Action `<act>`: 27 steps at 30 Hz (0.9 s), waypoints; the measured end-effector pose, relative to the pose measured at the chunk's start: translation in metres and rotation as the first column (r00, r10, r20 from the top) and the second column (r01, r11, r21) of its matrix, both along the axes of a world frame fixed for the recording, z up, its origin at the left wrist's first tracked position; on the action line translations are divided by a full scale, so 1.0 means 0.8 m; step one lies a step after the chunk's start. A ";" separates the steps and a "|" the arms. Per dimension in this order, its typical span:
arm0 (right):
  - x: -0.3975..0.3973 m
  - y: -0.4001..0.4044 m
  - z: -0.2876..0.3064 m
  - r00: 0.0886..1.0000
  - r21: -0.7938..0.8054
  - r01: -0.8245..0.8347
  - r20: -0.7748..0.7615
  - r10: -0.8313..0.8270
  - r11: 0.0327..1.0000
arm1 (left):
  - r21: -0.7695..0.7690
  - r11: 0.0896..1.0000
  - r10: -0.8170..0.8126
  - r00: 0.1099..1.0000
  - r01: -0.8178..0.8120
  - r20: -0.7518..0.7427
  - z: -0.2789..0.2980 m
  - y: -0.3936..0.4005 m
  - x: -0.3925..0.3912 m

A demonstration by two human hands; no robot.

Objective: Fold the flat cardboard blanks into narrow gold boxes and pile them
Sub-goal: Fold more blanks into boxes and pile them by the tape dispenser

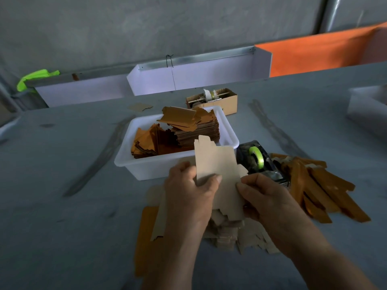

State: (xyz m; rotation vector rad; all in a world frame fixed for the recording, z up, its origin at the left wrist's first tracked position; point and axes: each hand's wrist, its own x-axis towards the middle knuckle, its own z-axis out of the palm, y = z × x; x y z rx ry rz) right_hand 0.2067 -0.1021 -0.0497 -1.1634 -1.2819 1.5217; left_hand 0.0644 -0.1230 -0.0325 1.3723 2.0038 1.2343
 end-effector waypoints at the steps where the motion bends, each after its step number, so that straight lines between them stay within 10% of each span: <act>1: 0.000 0.000 -0.001 0.999 -0.015 -0.015 -0.041 0.014 1.000 | 0.007 1.000 0.006 1.000 -0.006 0.002 0.003 -0.002 0.000; 6: 0.004 -0.005 -0.006 0.972 -0.023 -0.073 -0.228 0.066 0.997 | -0.061 0.996 -0.051 0.954 0.072 0.297 0.015 -0.005 0.001; 14: 0.003 -0.005 -0.010 0.961 0.049 -0.082 -0.260 0.092 0.995 | -0.109 0.990 -0.044 0.936 0.087 0.349 0.018 -0.006 -0.004; 21: -0.014 -0.024 0.006 0.962 0.475 0.030 0.226 -0.155 0.879 | -0.072 0.997 -0.008 0.924 0.038 0.383 0.012 -0.009 0.002; 27: -0.028 -0.041 0.013 0.924 0.638 -0.026 0.309 -0.224 0.770 | -0.044 0.996 -0.060 0.920 0.083 0.386 0.017 -0.014 0.009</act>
